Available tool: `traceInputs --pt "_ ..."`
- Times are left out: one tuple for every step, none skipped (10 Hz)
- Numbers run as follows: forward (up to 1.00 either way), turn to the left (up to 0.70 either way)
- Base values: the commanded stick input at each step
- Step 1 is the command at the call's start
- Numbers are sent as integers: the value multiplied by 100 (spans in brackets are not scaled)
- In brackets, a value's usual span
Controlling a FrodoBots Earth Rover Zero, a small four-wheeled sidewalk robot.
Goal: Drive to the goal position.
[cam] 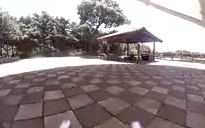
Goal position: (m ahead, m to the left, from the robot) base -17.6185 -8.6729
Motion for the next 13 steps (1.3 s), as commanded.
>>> traceInputs --pt "70 -27" --pt "70 -27" --pt "70 -27" --pt "70 -27" --pt "69 -27" --pt "0 -45" --pt "0 -45" --pt "0 -45" --pt "0 -45" --pt "0 -45" --pt "0 -45" --pt "15 -41" --pt "70 -27"
